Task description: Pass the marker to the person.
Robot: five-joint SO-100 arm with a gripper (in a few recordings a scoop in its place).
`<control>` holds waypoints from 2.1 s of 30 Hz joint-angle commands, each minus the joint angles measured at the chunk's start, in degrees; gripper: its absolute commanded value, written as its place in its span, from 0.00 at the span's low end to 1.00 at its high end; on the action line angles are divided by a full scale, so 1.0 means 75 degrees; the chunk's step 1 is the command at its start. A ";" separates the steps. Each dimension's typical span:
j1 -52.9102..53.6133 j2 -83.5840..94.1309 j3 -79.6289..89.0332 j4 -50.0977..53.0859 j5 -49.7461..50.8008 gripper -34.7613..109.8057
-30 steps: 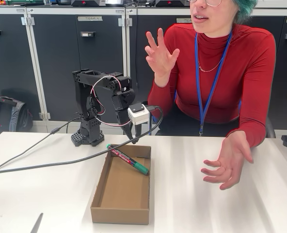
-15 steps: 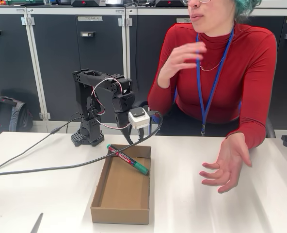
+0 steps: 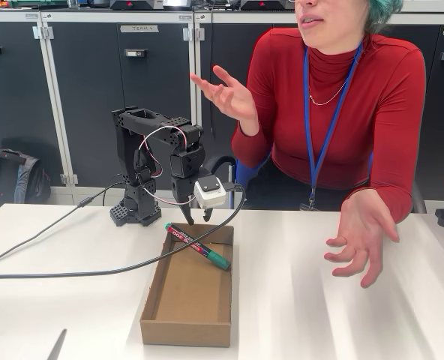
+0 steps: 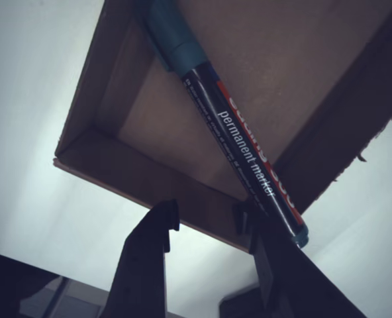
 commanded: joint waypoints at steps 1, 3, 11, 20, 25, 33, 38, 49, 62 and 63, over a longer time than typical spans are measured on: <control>0.0023 0.0141 -0.0539 0.0164 -0.0363 0.36; 0.0035 0.0094 -0.0844 0.0199 -0.0527 0.36; 0.0445 -0.0141 -0.1840 0.0621 -0.1020 0.37; 0.1195 -0.0141 -0.1172 0.0129 -0.1559 0.37; 0.1348 -0.0129 -0.0832 -0.0023 -0.1723 0.37; 0.1465 -0.0270 -0.0527 -0.0398 -0.1863 0.39; 0.1465 -0.0270 -0.0293 -0.0516 -0.1863 0.39; 0.1406 -0.0164 0.0563 -0.1219 -0.1969 0.40; 0.1430 -0.0270 0.1148 -0.1887 -0.2027 0.40; 0.1453 -0.0281 0.1195 -0.1910 -0.2039 0.40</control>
